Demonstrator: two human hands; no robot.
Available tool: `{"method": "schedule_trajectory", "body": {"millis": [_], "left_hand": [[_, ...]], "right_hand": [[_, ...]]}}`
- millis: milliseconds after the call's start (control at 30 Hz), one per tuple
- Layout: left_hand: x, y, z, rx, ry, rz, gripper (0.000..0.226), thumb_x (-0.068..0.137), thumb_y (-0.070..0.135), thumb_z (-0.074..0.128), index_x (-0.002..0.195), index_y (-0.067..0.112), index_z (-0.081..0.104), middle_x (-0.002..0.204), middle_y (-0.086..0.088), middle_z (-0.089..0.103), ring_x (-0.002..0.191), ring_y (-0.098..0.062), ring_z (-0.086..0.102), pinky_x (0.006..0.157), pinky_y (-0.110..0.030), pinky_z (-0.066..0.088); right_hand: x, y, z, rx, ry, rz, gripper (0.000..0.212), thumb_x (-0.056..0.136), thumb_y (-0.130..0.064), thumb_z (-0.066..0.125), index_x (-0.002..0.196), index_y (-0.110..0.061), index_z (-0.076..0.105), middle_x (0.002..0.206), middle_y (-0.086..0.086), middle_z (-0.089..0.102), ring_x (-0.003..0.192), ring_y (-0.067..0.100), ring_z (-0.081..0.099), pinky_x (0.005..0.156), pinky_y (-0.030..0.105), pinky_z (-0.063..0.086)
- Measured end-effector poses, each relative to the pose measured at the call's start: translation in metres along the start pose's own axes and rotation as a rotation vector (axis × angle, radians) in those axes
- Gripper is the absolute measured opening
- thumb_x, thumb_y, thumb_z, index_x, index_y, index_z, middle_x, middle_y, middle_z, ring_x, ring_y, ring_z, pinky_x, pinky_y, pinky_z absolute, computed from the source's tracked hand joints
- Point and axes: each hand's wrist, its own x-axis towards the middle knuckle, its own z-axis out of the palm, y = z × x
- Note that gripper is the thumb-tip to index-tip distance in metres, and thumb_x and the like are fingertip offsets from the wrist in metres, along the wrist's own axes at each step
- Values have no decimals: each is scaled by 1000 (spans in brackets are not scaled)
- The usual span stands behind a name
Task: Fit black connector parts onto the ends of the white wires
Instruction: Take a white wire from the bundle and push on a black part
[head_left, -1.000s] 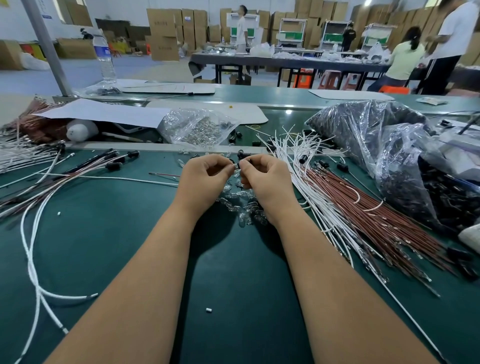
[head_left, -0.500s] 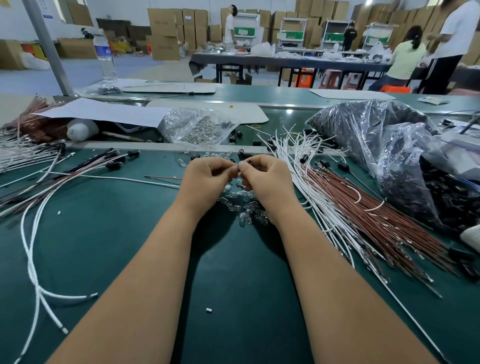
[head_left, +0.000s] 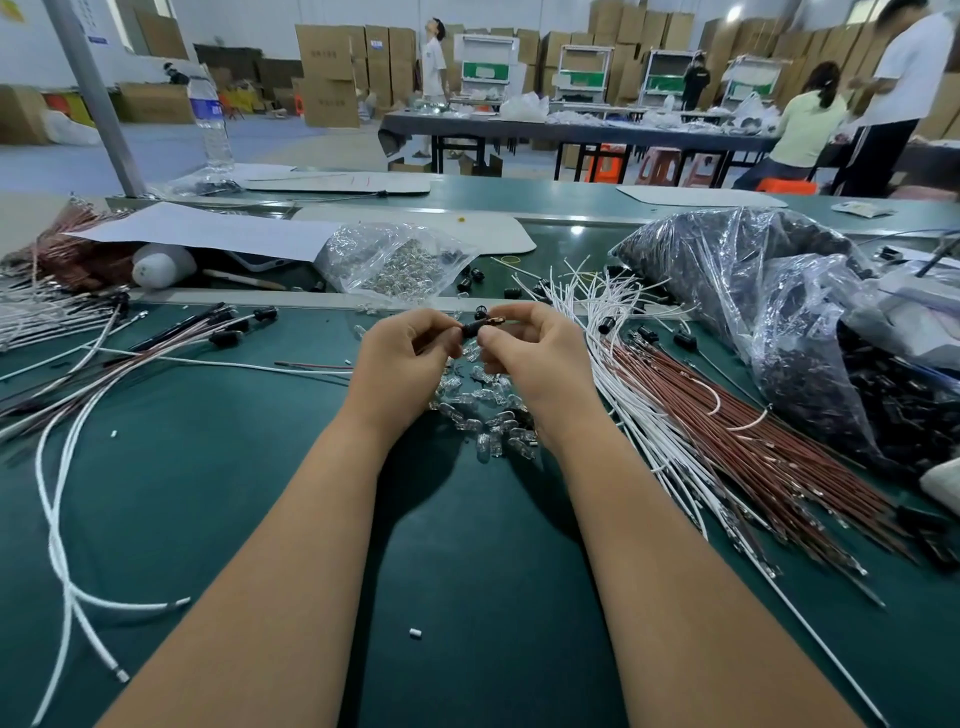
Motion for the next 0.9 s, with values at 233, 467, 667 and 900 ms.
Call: {"method": "schedule_trajectory", "body": {"millis": [233,467,667,900], "left_hand": [[1,-1,-2,4,21,17,14,90,6,62,77,8,69,65,-6,62,52,-7,41,51,-22,34],[1,-1,-1,-12,46,24,14,88,7,65,82,20,69,69,4,67,55,1,52,57,-15,42],[1,0,1,-62,33,28,5,86,7,69,87,12,70,67,-5,66,56,-5,54,56,-18,44],[0,0,3,-4,29,42,3,86,8,68,88,9,70,74,-10,68,63,-14,58,61,-28,50]], "right_hand": [[0,-3,-7,11,22,-57,12,85,3,60,86,-8,66,75,8,69,62,9,64,62,22,55],[1,-2,-8,-109,65,-235,24,87,1,64,78,-21,65,69,-1,65,58,7,60,59,20,52],[0,-3,-7,-118,78,-260,31,88,2,62,77,-27,63,68,-2,62,60,9,59,62,25,55],[-2,-4,-5,-159,70,-273,28,87,0,64,76,-25,63,70,-1,64,68,24,63,70,42,57]]}}
